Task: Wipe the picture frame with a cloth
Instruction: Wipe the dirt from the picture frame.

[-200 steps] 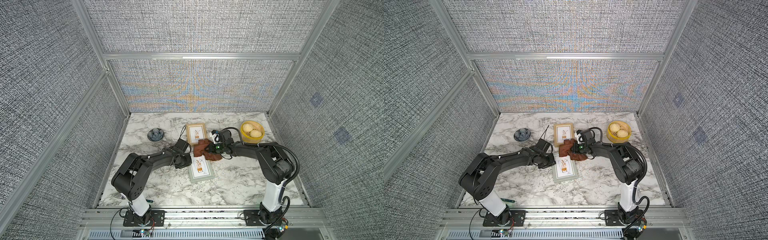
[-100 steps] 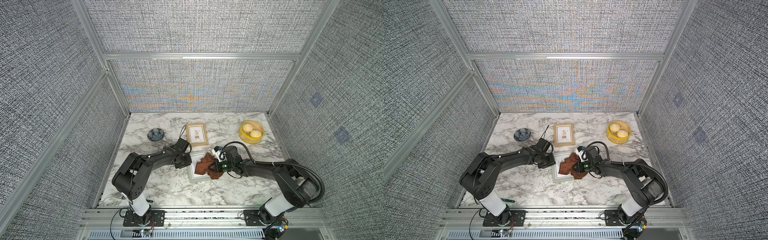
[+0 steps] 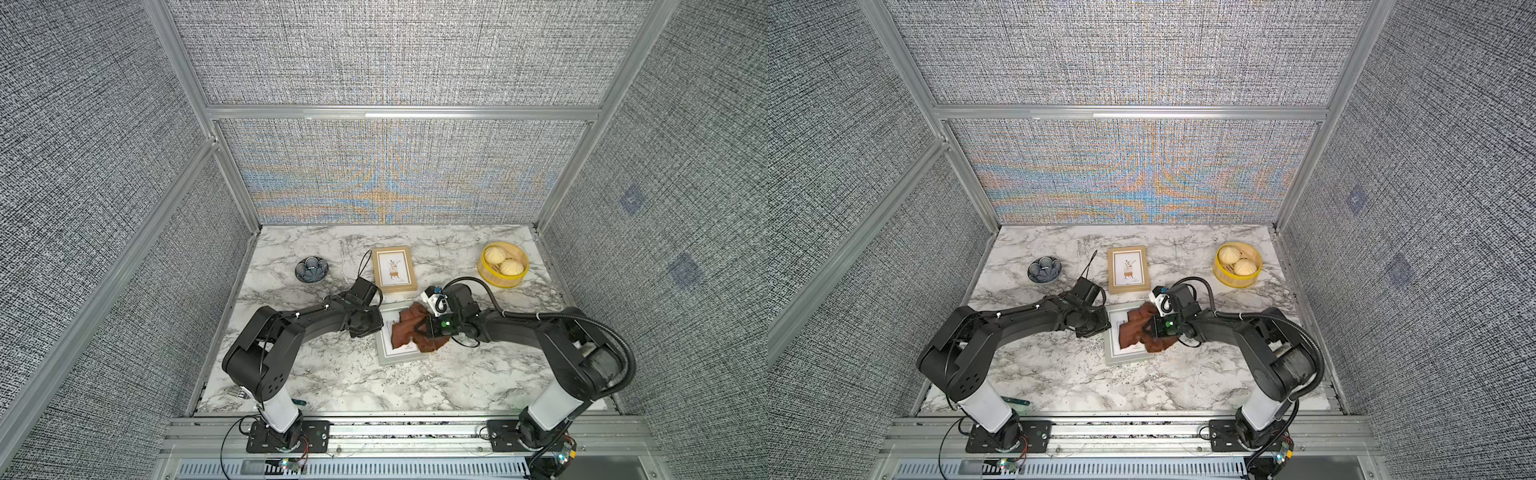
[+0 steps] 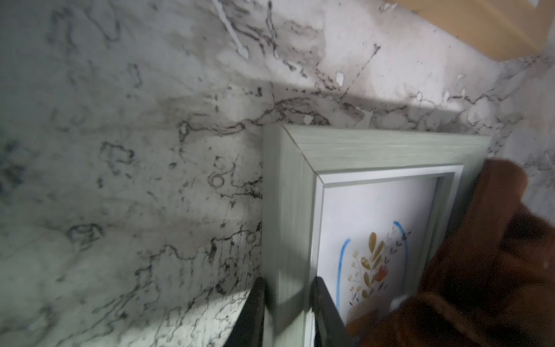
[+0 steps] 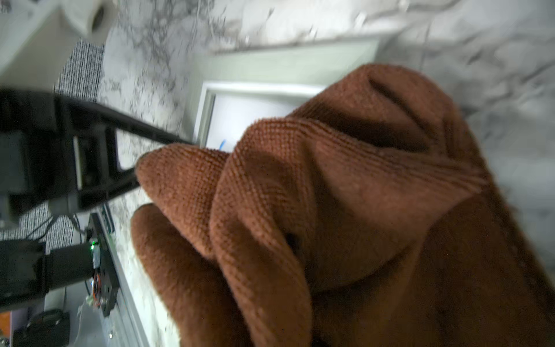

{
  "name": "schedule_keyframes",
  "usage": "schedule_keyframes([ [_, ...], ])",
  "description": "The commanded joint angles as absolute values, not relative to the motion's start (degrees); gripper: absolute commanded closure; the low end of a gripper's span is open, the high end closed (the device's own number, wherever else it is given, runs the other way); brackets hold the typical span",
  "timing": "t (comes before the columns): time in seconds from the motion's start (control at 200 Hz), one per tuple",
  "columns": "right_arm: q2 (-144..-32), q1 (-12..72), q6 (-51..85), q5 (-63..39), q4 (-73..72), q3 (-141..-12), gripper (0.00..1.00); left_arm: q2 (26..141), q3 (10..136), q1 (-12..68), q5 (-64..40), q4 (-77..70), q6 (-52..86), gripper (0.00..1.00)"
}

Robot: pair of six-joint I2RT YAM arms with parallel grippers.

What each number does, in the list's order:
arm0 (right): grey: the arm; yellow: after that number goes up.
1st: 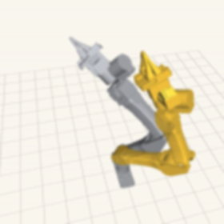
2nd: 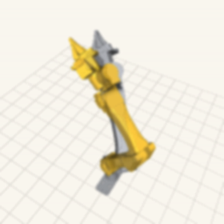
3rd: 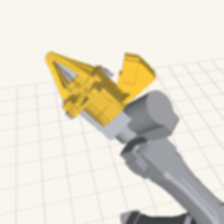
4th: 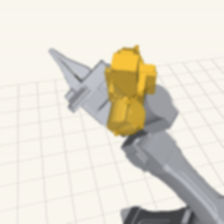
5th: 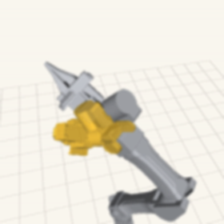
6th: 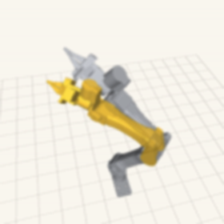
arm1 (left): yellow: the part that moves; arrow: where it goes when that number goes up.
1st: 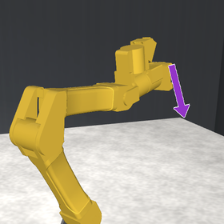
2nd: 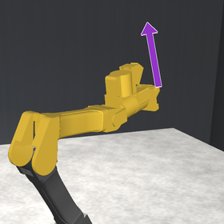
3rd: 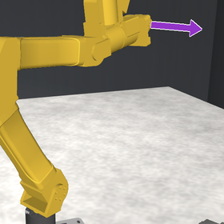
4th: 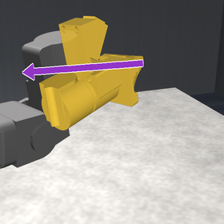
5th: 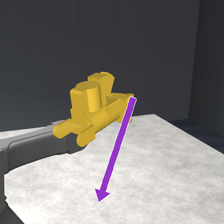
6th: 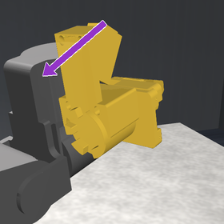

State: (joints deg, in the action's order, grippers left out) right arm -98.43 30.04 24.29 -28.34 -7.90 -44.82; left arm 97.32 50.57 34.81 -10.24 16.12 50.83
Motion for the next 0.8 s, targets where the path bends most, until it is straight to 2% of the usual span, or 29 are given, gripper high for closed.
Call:
schedule_keyframes([
  [0.0, -102.87, 28.95, 24.3, -19.93, -5.61, -49.71, 1.0, 98.47, 49.71, 34.54, -2.43, 25.7, 50.66, 0.9],
  [0.15, -107.43, 27.86, 23.0, -18.86, -5.04, -56.41, 1.0, 99.77, 50.43, 34.76, -3.25, 25.91, 50.27, 0.91],
  [0.33, -104.64, 28.09, 21.86, -23.13, -4.26, -53.95, 1.0, 99.23, 50.67, 34.76, -3.3, 26.59, 49.93, 0.9],
  [0.646, -84.15, 32.76, 18.1, -26.18, 7.77, -35.28, 1.0, 100.07, 53.14, 34.72, -2.61, 26.74, 49.63, 0.9],
  [0.796, -72.58, 34.38, 15.91, -24.88, 11.61, -34.9, 1.0, 100.37, 54.19, 34.74, -2.87, 26.67, 48.83, 0.9],
])
